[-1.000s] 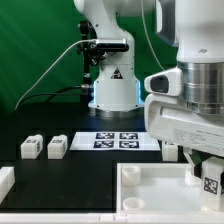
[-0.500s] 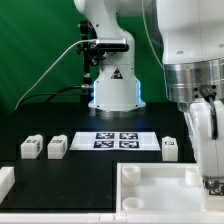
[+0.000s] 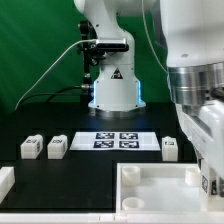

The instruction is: Assemble one leg

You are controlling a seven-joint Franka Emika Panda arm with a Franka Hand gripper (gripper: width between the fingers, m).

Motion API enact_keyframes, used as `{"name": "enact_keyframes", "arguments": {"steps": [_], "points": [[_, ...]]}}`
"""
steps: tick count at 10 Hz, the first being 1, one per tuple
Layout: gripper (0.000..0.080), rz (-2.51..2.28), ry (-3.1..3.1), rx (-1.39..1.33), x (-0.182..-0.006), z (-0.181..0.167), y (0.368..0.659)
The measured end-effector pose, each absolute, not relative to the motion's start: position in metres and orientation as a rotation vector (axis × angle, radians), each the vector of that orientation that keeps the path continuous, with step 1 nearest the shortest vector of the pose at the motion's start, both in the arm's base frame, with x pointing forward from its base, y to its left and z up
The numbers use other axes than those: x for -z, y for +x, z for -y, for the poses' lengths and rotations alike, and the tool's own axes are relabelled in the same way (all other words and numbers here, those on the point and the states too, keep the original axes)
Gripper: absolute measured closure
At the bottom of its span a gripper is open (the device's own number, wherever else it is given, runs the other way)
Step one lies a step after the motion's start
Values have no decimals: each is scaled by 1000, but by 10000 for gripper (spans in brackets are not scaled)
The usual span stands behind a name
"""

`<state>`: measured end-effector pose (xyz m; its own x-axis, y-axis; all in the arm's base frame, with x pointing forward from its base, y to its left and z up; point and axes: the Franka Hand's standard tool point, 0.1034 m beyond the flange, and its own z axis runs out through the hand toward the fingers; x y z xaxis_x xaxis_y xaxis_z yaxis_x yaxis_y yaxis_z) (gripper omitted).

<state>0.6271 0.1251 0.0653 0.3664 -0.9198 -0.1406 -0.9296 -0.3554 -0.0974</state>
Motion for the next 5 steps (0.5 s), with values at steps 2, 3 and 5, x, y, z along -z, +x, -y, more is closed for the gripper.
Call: {"name": "enact_keyframes", "arguments": {"steps": [2,3,5], "points": [[151,-1387,-2629,-56,-66,-126,627],[151,-1274,-2685,-46,-66,-125,627],[150,-670,-2924,37,-66,-122,628]]}}
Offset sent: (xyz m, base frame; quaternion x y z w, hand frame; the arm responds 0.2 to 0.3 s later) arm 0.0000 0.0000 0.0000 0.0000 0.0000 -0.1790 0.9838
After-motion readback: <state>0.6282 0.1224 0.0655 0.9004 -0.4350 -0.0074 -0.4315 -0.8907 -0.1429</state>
